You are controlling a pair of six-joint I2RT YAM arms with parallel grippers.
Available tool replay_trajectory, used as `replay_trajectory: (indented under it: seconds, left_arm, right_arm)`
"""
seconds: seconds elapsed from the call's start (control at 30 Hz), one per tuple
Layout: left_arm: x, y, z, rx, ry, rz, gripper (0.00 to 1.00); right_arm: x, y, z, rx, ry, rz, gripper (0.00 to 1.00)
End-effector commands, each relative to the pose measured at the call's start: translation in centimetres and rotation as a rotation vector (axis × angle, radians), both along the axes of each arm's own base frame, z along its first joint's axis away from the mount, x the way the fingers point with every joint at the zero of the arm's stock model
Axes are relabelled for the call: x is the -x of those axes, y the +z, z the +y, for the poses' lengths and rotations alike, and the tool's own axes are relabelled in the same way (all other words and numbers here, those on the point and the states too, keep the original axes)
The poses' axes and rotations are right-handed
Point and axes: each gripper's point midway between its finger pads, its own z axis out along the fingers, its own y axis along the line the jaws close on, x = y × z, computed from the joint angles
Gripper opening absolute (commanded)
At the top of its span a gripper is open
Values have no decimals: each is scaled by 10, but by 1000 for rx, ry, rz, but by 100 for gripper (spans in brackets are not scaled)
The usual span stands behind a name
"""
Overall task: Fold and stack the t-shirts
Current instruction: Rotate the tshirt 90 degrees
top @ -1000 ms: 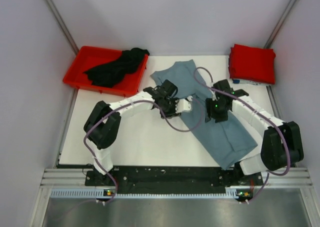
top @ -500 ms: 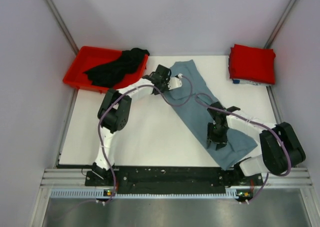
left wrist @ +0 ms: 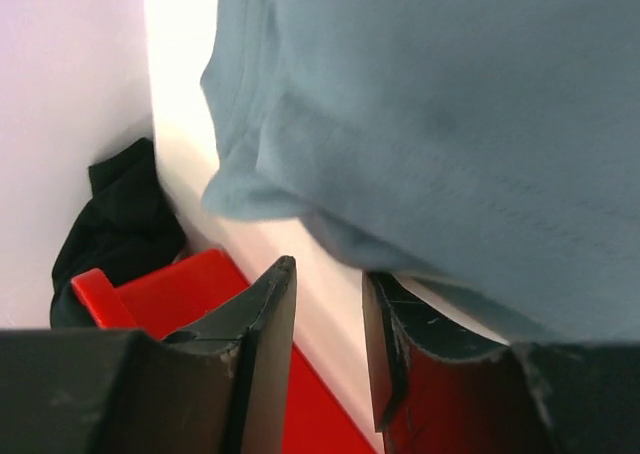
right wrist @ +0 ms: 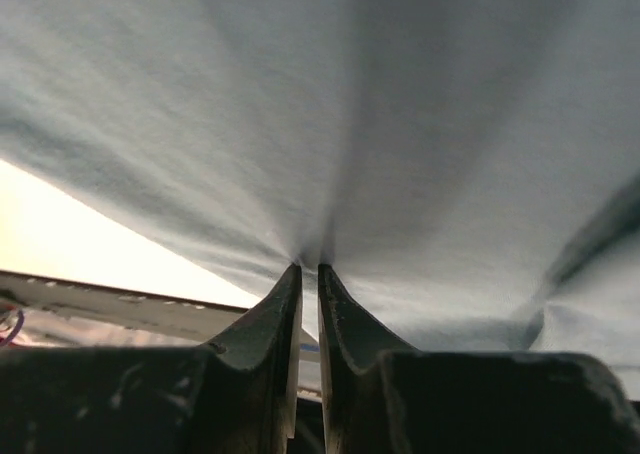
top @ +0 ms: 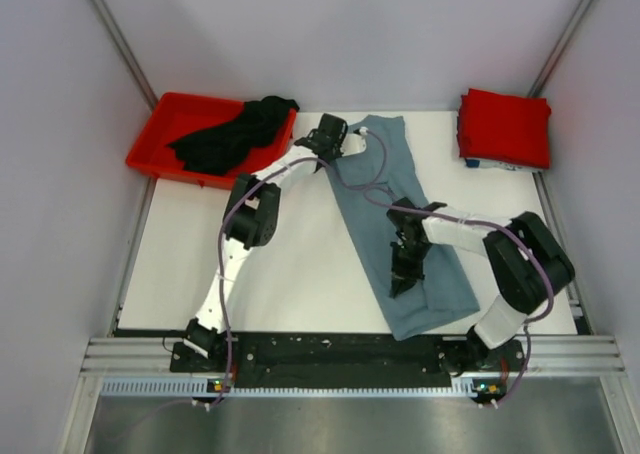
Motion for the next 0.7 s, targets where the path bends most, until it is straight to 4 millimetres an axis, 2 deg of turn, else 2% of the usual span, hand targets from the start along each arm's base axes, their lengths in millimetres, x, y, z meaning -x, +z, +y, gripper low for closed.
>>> replay_trajectory:
  seconds: [0.0,0.13,0.2,0.27,0.33,0.37,0.4,0.53,0.6,0.67]
  left_arm:
    - [-45,24,40,18,111,-130,39]
    - [-50,43,50,69,141,-154,53]
    - [-43,54,45,105,115,-140,58]
    - [-29,62,37,143,55,-106,60]
    - [-11,72,30,186,-9,-84,61]
    - [1,71,26,205,-43,-53,61]
    - [11,83,21,231,-75,-43,61]
    - [63,89,-3,309,-220,106,61]
    - [89,92,-15,346,-277,190,61]
    - [118,96,-27,390,-343,274,60]
  right_arm:
    - [-52,-7,78,-165,71,-162,11]
    - [-66,7,134,-310,120,-170,13]
    - [-73,16,147,-347,134,-189,16]
    - [-75,30,151,-381,153,-214,25]
    - [-72,47,149,-405,169,-246,32]
    - [-69,57,145,-415,173,-267,36]
    - [-66,67,142,-424,179,-286,40]
    - [-53,111,130,-477,207,-370,50]
    - [-49,126,115,-462,198,-411,52]
    - [-48,124,89,-421,147,-423,52]
